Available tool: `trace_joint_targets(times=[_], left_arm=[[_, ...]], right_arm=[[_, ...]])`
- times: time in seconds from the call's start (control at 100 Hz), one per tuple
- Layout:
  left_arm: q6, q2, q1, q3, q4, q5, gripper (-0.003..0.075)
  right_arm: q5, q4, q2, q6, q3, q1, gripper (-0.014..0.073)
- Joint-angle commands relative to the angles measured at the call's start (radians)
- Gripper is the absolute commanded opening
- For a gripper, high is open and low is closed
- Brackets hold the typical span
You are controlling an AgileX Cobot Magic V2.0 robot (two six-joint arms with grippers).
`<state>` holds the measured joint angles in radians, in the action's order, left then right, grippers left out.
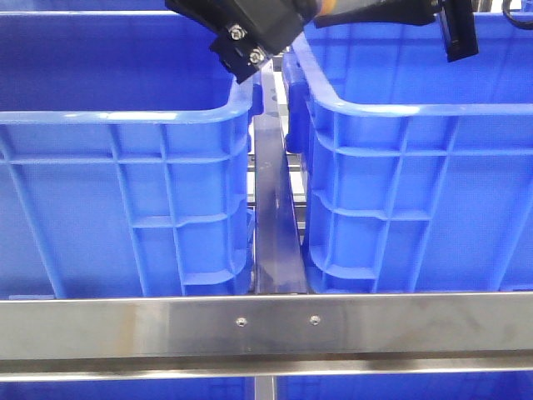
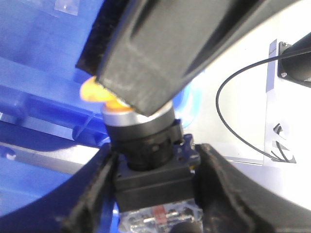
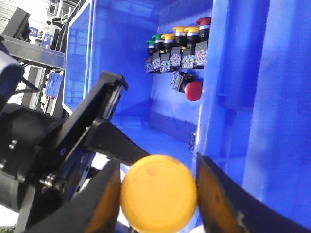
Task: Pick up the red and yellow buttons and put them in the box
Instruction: 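Grasp the yellow button with the right gripper and open the left gripper, then carry the yellow button with the right gripper down into the empty bin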
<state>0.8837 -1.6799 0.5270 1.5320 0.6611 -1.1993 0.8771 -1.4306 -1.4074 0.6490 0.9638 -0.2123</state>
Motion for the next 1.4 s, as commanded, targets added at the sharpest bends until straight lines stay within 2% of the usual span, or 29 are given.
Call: trace_joint_targets(times=[0.0, 0.12, 0.17, 0.24, 0.39, 0.46, 0.68, 0.92, 1.06, 1.18, 1.39], left_arm=[[-0.002, 0.047, 0.007, 0.029, 0.062, 0.016, 0.0145], [-0.002, 0.047, 0.007, 0.029, 0.061, 0.023, 0.0152], [-0.002, 0.047, 0.007, 0.029, 0.059, 0.024, 0.0181], [-0.002, 0.047, 0.007, 0.029, 0.057, 0.022, 0.0279], [-0.002, 0.047, 0.007, 0.031, 0.057, 0.022, 0.0587], [-0.002, 0.047, 0.007, 0.031, 0.057, 0.022, 0.0643], [-0.002, 0.047, 0.007, 0.031, 0.057, 0.004, 0.0648], [-0.002, 0.047, 0.007, 0.031, 0.057, 0.000, 0.0645], [-0.002, 0.047, 0.007, 0.031, 0.057, -0.003, 0.0645], [-0.002, 0.047, 0.007, 0.031, 0.057, -0.003, 0.0644], [-0.002, 0.047, 0.007, 0.031, 0.057, -0.009, 0.0644]], right_arm=[[0.057, -0.080, 0.032, 0.017, 0.034, -0.003, 0.0266], [0.056, -0.082, 0.032, 0.017, 0.034, -0.003, 0.0266], [0.056, -0.085, 0.032, 0.017, 0.034, -0.003, 0.0266], [0.056, -0.088, 0.032, 0.017, 0.034, -0.003, 0.0266], [0.056, -0.088, 0.032, 0.017, 0.034, -0.003, 0.0266], [0.055, -0.088, 0.032, 0.017, 0.034, -0.002, 0.0266], [0.064, -0.088, 0.037, 0.017, 0.034, 0.037, 0.0266], [0.076, -0.077, 0.052, 0.048, 0.034, 0.225, 0.0266], [0.059, -0.077, 0.052, 0.112, 0.038, 0.325, 0.0266], [-0.037, -0.077, 0.052, 0.197, 0.044, 0.376, 0.0266], [-0.306, -0.074, 0.038, 0.427, 0.044, 0.376, 0.0266]])
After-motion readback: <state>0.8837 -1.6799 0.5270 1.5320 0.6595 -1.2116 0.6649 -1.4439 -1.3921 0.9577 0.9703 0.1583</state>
